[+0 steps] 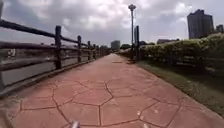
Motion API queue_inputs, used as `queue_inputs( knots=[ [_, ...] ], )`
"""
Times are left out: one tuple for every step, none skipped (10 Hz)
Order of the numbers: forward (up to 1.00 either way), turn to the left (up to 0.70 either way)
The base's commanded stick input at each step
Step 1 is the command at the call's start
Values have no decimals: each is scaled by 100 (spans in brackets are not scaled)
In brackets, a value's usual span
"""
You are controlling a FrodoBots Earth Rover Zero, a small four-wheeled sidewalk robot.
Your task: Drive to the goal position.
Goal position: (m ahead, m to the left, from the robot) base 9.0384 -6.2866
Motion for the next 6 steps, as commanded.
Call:
queue_inputs(
  knots=[
    [69, 0],
    [69, 0],
    [69, 0],
    [69, 0],
    [69, 0],
    [69, 0]
  ],
)
